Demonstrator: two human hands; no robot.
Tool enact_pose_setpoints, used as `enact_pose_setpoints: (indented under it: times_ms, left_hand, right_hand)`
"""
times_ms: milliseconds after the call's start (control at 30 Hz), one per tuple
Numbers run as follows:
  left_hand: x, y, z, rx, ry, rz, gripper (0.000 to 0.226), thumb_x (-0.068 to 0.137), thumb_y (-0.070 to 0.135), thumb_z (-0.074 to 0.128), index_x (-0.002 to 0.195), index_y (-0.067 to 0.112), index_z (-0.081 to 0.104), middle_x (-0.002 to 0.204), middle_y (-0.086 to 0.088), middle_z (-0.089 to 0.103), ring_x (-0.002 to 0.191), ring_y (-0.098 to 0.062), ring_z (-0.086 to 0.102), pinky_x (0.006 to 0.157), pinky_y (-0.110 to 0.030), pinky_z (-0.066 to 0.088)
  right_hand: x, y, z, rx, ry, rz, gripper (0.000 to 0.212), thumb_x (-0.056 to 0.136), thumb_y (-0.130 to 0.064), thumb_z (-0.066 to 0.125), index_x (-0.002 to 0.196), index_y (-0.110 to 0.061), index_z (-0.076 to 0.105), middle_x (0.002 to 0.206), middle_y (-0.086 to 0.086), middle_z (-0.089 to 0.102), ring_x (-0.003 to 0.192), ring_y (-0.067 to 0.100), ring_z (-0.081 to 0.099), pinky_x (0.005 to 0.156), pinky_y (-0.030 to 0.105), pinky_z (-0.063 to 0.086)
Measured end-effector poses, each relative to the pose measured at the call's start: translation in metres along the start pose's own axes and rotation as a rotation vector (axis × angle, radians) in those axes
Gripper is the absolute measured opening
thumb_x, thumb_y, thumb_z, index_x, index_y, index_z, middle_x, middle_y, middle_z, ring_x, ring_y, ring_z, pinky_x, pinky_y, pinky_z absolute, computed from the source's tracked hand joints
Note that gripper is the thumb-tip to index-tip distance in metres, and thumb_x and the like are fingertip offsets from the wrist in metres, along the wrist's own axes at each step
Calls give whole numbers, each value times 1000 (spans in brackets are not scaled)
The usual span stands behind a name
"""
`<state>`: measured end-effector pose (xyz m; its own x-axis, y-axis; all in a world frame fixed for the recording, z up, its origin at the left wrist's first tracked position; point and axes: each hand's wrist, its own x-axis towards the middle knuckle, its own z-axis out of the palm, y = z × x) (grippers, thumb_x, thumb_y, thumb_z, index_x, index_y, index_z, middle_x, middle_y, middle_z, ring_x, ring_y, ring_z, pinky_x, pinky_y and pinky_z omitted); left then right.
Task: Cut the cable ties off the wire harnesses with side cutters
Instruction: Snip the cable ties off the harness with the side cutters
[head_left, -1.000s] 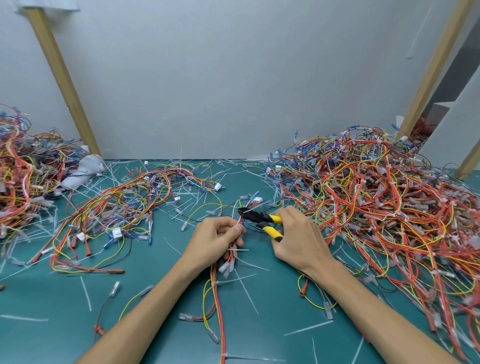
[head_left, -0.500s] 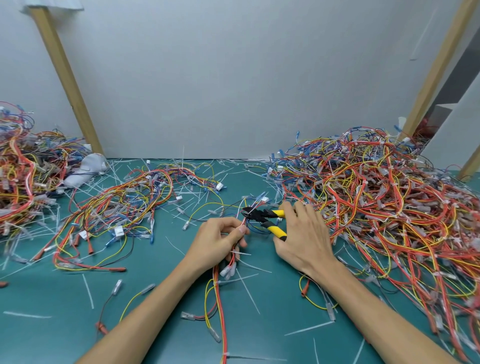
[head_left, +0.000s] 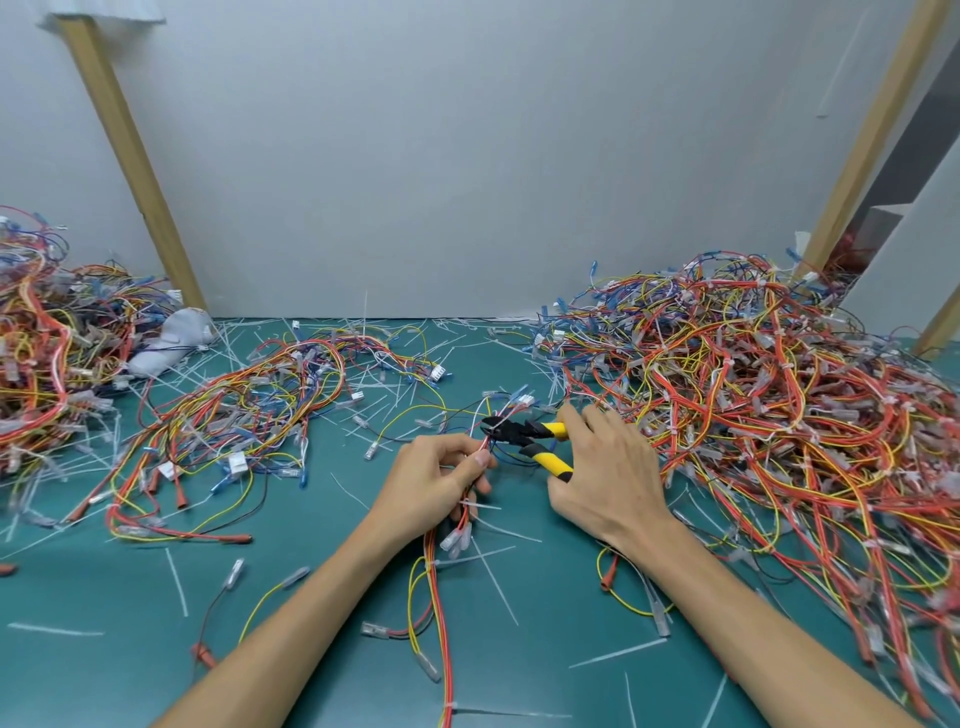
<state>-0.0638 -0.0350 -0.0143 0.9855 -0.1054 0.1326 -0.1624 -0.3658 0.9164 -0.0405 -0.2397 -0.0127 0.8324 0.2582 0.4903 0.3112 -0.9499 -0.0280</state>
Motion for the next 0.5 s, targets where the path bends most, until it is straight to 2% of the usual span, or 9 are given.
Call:
enact_pose_setpoints:
  times_ms: [200,300,400,500]
  left_hand:
    - [-1,2,1,11,-2,1,19,97,13,56,83,15,68,64,1,69,49,-15,58,50,-25,47]
    - [-1,3,1,-8,2,0,19,97,13,55,83,14,68,64,-1,68,49,-15,57,49,-25,47]
    - [-1,3,1,-11,14,-1,19,97,12,55,83,14,68,64,-1,68,50,-18,57,49,-26,47]
    - [-1,3,1,-12,19,-6,18,97,12,56,83,12,68,63,0,68,51,-19,56,49,-27,49]
  right_hand:
    - [-1,-1,-2,6,-55,32,25,71,-46,45,78,-22,44,60,-7,44,55,24,46,50,28,26]
    - [-1,-1,-1,22,42,10,27,69,-42,53,86,-20,52,67,-6,45,60,23,44,53,28,28]
    - [0,1,1,-14,47,-9,38,67,-39,55,100,-19,54,83,-1,51,76,24,47,64,32,29]
    - [0,2,1,-16,21,-2,36,66,-38,54,97,-20,56,76,-6,44,71,24,50,60,30,29]
